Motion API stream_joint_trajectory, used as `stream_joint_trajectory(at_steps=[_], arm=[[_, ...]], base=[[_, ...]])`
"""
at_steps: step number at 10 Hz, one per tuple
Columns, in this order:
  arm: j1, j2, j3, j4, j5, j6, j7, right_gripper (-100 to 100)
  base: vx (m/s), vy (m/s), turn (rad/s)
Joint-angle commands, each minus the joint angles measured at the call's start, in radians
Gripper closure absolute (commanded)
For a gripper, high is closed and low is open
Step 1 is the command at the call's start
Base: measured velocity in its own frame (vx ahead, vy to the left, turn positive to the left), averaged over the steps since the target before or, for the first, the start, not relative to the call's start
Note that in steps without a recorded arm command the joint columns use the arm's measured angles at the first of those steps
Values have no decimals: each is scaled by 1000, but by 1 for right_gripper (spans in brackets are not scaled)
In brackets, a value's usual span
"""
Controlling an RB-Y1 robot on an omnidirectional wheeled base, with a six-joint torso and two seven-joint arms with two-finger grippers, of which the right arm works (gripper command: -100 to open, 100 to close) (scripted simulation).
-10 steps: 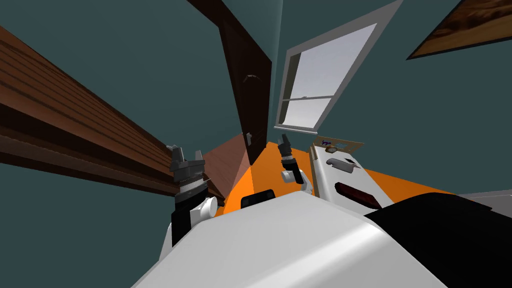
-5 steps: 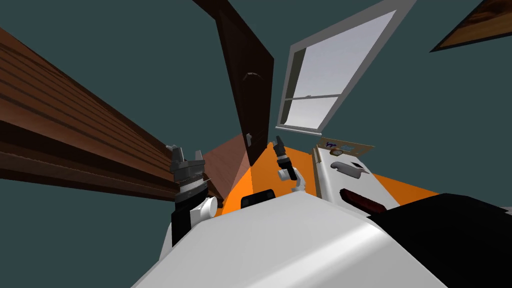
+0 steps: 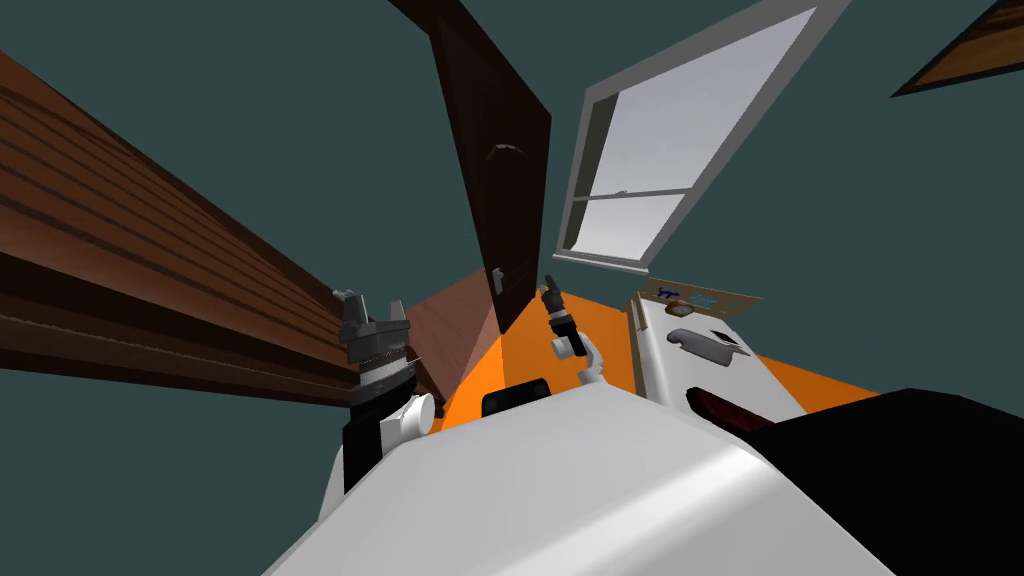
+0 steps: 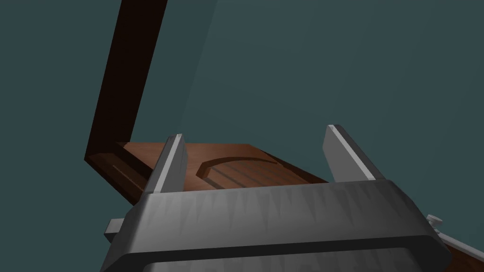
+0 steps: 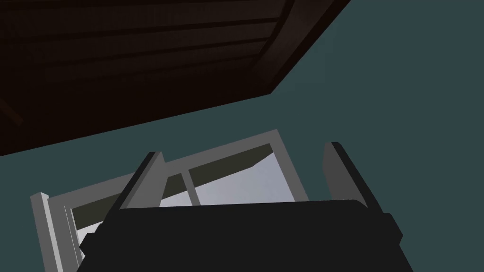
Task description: Push the door open
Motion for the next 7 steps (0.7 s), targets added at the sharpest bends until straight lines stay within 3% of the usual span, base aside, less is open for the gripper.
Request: stream_joint_trajectory(at_steps=[1, 2, 3, 4, 6, 7], arm=[[-33, -5, 5, 50, 5, -7, -17, -100], [-33, -5, 5, 59, 5, -7, -17, -100], [-59, -8, 12, 100, 11, -10, -30, -100], [-59, -8, 12, 103, 11, -10, -30, -100], [-112, -13, 26, 177, 23, -15, -57, -100], [-112, -13, 26, 193, 23, -15, -57, -100]], base=[[47, -49, 66], [32, -44, 32], [39, -66, 41], [45, -55, 44], [67, -57, 76], [52, -62, 38]])
